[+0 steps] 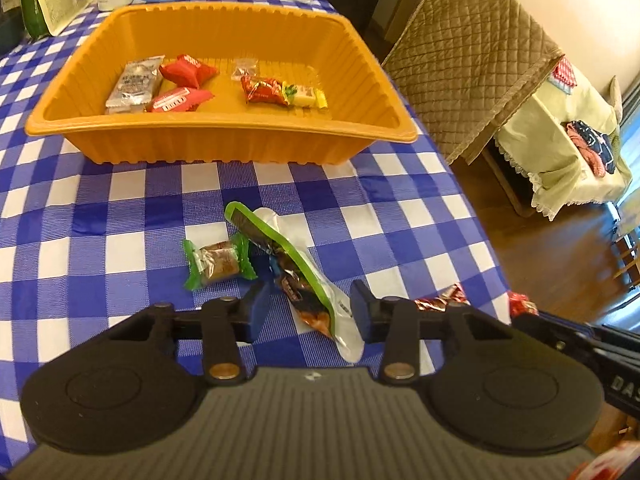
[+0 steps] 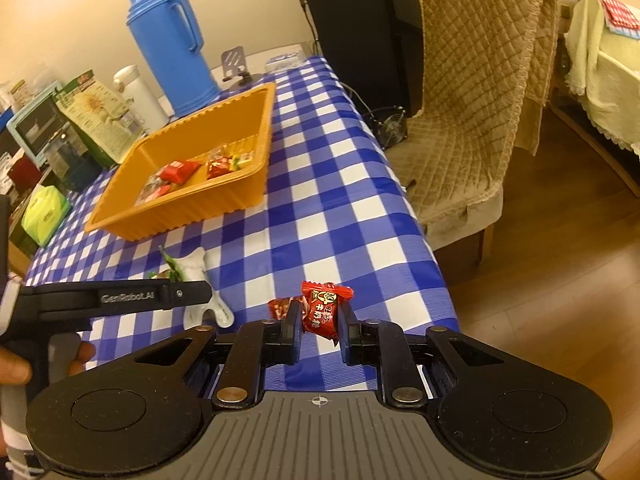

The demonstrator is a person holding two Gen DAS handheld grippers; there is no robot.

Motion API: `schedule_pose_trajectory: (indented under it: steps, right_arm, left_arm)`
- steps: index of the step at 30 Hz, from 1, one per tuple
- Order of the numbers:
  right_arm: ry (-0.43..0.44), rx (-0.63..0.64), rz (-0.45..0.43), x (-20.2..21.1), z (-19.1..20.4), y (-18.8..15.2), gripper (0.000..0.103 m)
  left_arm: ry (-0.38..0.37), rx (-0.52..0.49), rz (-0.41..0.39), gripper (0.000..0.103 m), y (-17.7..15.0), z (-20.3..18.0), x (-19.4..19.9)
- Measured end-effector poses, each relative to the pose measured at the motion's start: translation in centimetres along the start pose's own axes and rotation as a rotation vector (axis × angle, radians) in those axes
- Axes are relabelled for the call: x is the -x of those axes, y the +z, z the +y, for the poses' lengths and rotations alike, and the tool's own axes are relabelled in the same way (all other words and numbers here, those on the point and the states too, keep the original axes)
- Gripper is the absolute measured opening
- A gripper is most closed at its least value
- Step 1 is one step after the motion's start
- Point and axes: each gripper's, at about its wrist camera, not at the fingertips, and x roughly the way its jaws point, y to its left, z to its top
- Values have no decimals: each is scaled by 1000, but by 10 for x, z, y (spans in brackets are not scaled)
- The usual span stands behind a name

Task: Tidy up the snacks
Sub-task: 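Grasp the white-and-green snack bag with the left gripper while the right holds the red candy, then carry both held snacks over the orange tray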

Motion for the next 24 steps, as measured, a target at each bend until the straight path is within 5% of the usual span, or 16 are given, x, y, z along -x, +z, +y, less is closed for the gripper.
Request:
schedule_pose_trajectory:
  steps: [7, 24]
  right_arm:
    - [-3, -10, 6, 0, -4, 0, 18]
    - [32, 5, 31, -5, 2, -5, 18]
  left_arm:
    - [-13, -14, 34, 21, 0, 5, -4]
    - [8, -221, 165, 21, -36, 34, 40]
